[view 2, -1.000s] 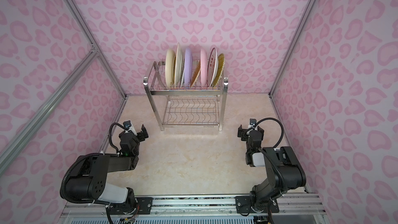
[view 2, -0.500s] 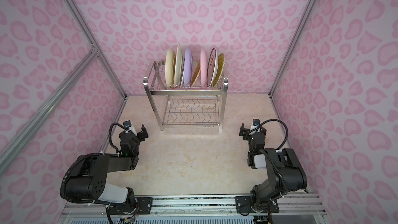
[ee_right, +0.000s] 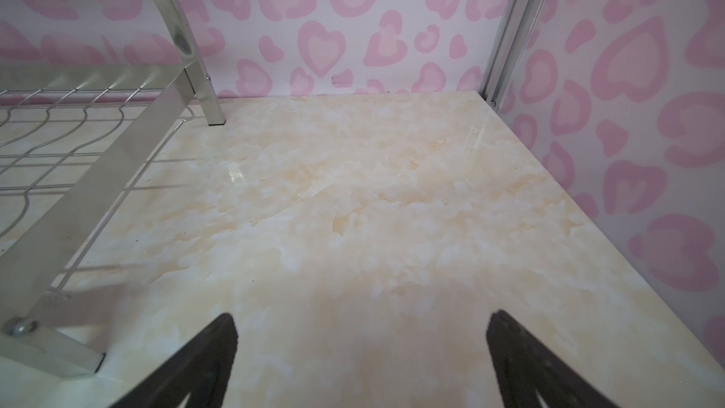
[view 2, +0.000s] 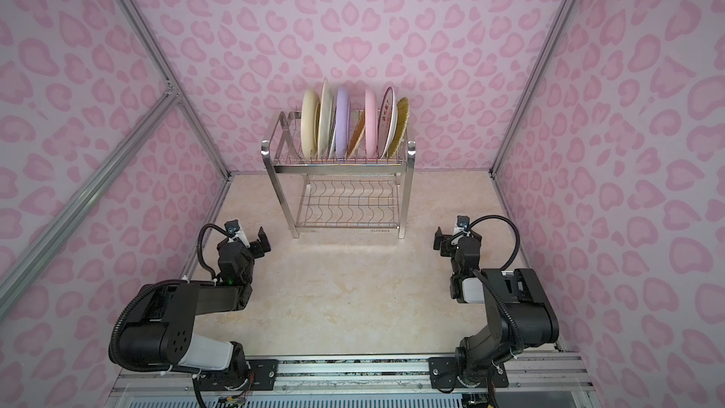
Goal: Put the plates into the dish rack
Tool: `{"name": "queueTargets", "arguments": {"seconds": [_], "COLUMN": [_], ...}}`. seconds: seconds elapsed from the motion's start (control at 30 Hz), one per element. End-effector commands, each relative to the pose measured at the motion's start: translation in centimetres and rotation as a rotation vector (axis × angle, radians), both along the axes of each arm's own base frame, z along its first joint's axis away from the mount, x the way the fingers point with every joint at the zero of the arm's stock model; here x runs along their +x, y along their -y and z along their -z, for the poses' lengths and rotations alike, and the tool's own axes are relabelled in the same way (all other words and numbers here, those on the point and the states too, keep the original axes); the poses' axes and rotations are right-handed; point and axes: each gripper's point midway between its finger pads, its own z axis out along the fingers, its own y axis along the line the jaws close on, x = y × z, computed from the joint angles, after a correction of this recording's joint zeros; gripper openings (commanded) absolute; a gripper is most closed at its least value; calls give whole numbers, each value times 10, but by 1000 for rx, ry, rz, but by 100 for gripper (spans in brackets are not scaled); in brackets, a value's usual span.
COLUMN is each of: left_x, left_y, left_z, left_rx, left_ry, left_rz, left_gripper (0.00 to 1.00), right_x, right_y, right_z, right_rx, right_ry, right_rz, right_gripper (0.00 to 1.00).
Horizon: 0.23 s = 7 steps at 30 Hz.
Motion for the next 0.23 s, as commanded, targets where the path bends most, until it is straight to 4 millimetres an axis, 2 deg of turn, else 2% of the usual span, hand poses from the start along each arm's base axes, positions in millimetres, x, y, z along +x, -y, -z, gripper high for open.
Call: {"name": "queueTargets", "arguments": {"seconds": [0.0,0.2], "left_x": [5,3], "left_y": [1,1], "left_z": [-3,-4], "left_rx": [3,2], "left_ry": [3,9], "left_rz": [6,11], "left_gripper": [97,97], "right_x": [1,1], "right_y": [-1,0], "right_z": [-4,-4], "right_rx": [-6,-8], "right_ry": [27,26], "right_rz": [-3,-3], "right_gripper": [100,100]}}
